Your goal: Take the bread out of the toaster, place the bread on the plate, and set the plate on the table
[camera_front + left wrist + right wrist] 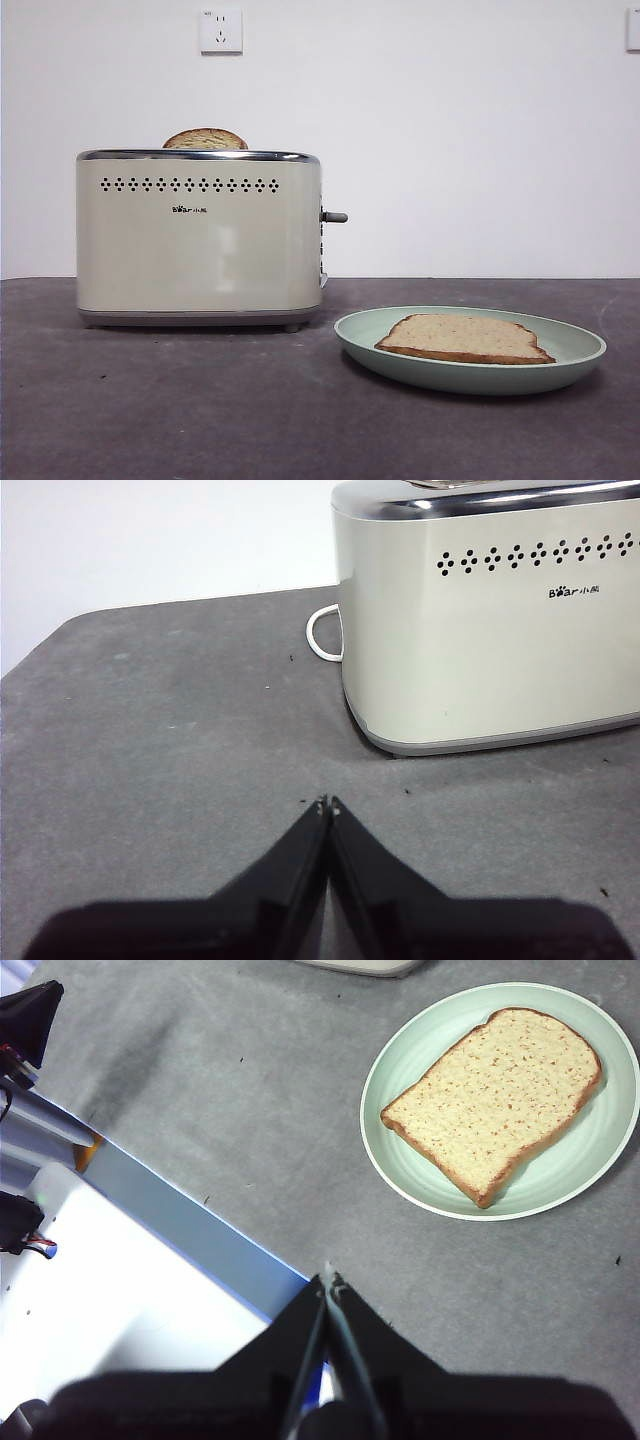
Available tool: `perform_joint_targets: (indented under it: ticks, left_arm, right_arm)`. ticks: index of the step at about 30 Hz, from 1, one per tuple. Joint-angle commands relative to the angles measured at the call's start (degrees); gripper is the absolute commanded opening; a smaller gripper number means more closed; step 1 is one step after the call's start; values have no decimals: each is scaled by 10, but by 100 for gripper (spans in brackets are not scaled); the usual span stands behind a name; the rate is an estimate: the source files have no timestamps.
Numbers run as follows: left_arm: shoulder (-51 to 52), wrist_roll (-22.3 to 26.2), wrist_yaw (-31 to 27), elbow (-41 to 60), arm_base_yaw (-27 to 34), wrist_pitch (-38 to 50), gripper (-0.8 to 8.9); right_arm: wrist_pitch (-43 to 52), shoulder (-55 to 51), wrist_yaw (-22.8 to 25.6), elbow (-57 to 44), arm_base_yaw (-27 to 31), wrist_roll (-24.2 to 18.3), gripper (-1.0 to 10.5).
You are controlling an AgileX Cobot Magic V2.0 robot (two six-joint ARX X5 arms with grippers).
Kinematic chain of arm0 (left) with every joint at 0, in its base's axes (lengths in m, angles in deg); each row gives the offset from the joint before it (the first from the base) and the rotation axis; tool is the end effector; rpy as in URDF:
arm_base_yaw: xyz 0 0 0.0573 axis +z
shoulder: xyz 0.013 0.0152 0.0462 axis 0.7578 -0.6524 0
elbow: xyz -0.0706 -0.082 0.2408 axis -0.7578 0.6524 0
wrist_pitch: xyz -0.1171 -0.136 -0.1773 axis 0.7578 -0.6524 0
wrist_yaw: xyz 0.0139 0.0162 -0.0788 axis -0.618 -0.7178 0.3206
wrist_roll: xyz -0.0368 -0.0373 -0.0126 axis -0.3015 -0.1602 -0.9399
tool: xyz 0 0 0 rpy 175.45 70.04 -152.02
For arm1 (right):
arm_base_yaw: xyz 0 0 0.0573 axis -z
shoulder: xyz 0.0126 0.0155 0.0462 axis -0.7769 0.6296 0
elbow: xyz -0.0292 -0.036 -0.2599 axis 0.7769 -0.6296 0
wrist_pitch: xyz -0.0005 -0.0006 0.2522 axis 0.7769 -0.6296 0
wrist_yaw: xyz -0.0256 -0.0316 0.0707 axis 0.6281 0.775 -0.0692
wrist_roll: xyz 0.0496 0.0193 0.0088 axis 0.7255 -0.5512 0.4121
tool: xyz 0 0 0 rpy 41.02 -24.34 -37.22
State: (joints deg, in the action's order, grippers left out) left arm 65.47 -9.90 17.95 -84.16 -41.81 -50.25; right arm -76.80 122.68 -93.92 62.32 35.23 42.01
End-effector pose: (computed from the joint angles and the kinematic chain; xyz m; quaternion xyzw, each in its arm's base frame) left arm 0.0953 0.0071 0.1517 0.0364 0.0786 -0.0332 0.9957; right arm 0.0959 0.0413 0.3357 0.0282 0.4211 0.3482 0.8371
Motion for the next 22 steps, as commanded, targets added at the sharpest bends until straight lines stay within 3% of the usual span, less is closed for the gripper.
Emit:
perform_joint_targets:
  ticks: [1,7,11,16,22]
  left_arm:
    - [2,-6,-2,7,0,2,-3]
    - [2,-6,-2,7,0,2,-3]
    - [2,-6,-2,7,0,2,-3]
    - [2,-6,-2,7,0,2,-3]
    - [2,-6,-2,7,0,2,-3]
  right_arm:
    - [3,0,2,-2,-1,-5,2]
    - [3,-2,4,-2,-1,-5,2]
    - [47,-46,44,-3,11,-61,2]
    - [184,-135,46,-42,61,-58,2]
    - [363,-256,98,-198,116,-58,2]
